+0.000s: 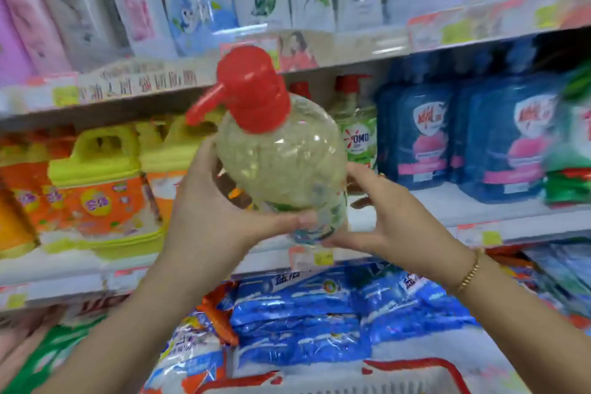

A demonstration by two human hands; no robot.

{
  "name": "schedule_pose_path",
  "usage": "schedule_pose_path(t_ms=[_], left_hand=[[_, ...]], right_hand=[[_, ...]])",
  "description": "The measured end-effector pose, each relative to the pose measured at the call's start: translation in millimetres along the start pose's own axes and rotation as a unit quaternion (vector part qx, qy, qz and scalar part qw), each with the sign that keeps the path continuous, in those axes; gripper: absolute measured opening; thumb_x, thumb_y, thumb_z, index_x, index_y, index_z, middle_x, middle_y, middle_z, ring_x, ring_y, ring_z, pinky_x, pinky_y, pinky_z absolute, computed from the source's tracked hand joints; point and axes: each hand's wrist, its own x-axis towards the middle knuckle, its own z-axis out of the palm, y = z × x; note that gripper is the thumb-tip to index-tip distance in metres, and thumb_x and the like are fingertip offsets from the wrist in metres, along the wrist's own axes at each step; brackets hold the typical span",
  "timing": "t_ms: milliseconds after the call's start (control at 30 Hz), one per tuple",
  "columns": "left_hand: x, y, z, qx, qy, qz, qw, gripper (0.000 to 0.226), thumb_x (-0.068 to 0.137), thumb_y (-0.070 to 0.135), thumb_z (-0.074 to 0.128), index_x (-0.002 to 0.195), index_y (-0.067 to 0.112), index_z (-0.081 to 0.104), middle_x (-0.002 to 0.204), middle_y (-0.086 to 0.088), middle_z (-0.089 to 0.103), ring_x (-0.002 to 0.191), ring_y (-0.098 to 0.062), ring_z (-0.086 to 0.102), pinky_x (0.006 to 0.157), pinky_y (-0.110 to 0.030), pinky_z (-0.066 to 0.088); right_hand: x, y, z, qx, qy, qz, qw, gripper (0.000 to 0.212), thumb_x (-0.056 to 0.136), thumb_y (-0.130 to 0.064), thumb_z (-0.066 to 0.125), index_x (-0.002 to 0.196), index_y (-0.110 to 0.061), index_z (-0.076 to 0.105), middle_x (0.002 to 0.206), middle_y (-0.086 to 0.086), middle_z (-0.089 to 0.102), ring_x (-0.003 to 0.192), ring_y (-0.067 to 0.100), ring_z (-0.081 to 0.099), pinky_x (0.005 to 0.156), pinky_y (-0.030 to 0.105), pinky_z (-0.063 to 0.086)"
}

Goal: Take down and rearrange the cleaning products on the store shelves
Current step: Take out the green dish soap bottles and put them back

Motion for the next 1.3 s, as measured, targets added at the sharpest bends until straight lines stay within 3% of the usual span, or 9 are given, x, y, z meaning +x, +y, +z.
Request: schedule_pose_path(t_ms=[100, 267, 400, 567, 700, 800, 967, 1100, 1300], left_hand=[[14.4, 32.3, 56.3, -0.064, -0.020, 0.018, 0.998, 0.104, 0.026, 0.024, 0.098, 0.119, 0.020, 0.051, 0.108, 0.009, 0.068, 0.099, 0.004, 0.063, 0.081, -0.015, 0.051], [36.4, 29.5, 130.2, -0.064, -0.018, -0.023, 0.998, 0.089, 0.030, 0.022, 0.097, 0.100, 0.040, 0.046, 0.101, 0.020, 0.061, 0.089, 0.018, 0.057, 0.072, -0.002, 0.043], [53.8, 20.6, 167.0, -0.064, -0.014, -0.091, 0.994, 0.086, 0.030, 0.030, 0.097, 0.100, 0.034, 0.048, 0.099, 0.010, 0.065, 0.092, -0.005, 0.065, 0.078, -0.022, 0.052], [85.6, -3.6, 197.1, -0.086, 0.035, -0.168, 0.981, 0.105, 0.019, 0.062, 0.092, 0.109, 0.019, 0.060, 0.100, 0.001, 0.072, 0.090, -0.019, 0.071, 0.080, -0.045, 0.058], [95.1, 7.2, 197.2, -0.007, 0.022, -0.180, 0.983, 0.080, 0.060, 0.053, 0.085, 0.118, 0.011, 0.050, 0.111, 0.002, 0.059, 0.096, -0.018, 0.057, 0.085, -0.037, 0.049], [90.6, 1.4, 181.9, 0.036, -0.013, -0.139, 0.990, 0.058, 0.081, 0.040, 0.073, 0.128, 0.013, 0.051, 0.121, 0.004, 0.056, 0.104, -0.015, 0.054, 0.086, -0.028, 0.043], [64.9, -33.4, 133.0, 0.143, 0.100, -0.039, 0.984, 0.052, 0.079, 0.022, 0.075, 0.124, 0.020, 0.049, 0.119, 0.007, 0.037, 0.119, -0.015, 0.042, 0.102, -0.028, 0.036], [61.3, -63.5, 120.5, 0.118, 0.116, -0.111, 0.980, 0.080, 0.074, 0.020, 0.081, 0.138, 0.012, 0.034, 0.137, -0.007, 0.034, 0.129, -0.020, 0.039, 0.110, -0.033, 0.035], [64.8, -86.5, 120.8, 0.063, 0.126, -0.100, 0.985, 0.082, 0.072, 0.010, 0.082, 0.137, 0.019, 0.033, 0.138, -0.002, 0.040, 0.125, -0.014, 0.046, 0.103, -0.040, 0.047]], right_hand=[[-6.5, 35.9, -32.5, 0.007, 0.023, 0.041, 0.999, 0.072, 0.065, -0.032, 0.085, 0.124, -0.036, 0.045, 0.113, -0.019, 0.059, 0.102, -0.004, 0.055, 0.084, 0.015, 0.046], [-14.2, 89.9, -54.7, 0.045, 0.052, 0.117, 0.991, 0.071, 0.067, -0.017, 0.084, 0.115, -0.049, 0.045, 0.109, -0.013, 0.058, 0.095, -0.012, 0.054, 0.078, 0.009, 0.044], [-15.4, 120.4, -56.3, 0.116, 0.040, 0.169, 0.978, 0.067, 0.068, -0.015, 0.083, 0.119, -0.044, 0.049, 0.109, -0.021, 0.061, 0.099, -0.008, 0.057, 0.088, 0.019, 0.048], [2.3, 130.8, -43.4, 0.150, 0.083, 0.187, 0.967, 0.066, 0.065, -0.024, 0.085, 0.120, -0.032, 0.049, 0.100, -0.019, 0.065, 0.085, -0.013, 0.060, 0.067, 0.007, 0.047], [11.9, 139.8, -24.6, 0.131, 0.118, 0.190, 0.966, 0.069, 0.069, -0.031, 0.080, 0.126, -0.032, 0.042, 0.108, -0.012, 0.065, 0.097, 0.006, 0.062, 0.085, 0.032, 0.053], [14.6, 143.3, -20.5, 0.124, 0.109, 0.195, 0.967, 0.068, 0.082, -0.026, 0.070, 0.138, -0.032, 0.032, 0.119, -0.011, 0.061, 0.105, 0.007, 0.059, 0.091, 0.032, 0.050], [26.4, 154.7, -14.6, 0.089, 0.097, 0.244, 0.961, 0.080, 0.081, -0.031, 0.070, 0.144, -0.034, 0.022, 0.125, -0.004, 0.059, 0.115, 0.018, 0.054, 0.098, 0.040, 0.047], [37.0, 148.5, 0.2, 0.056, 0.115, 0.268, 0.955, 0.088, 0.085, -0.030, 0.066, 0.150, -0.028, 0.006, 0.130, 0.004, 0.056, 0.117, 0.026, 0.052, 0.098, 0.043, 0.046], [39.9, 142.0, 12.8, 0.064, 0.106, 0.257, 0.959, 0.082, 0.093, -0.029, 0.055, 0.150, -0.030, -0.004, 0.135, 0.004, 0.052, 0.119, 0.023, 0.053, 0.099, 0.037, 0.044]])
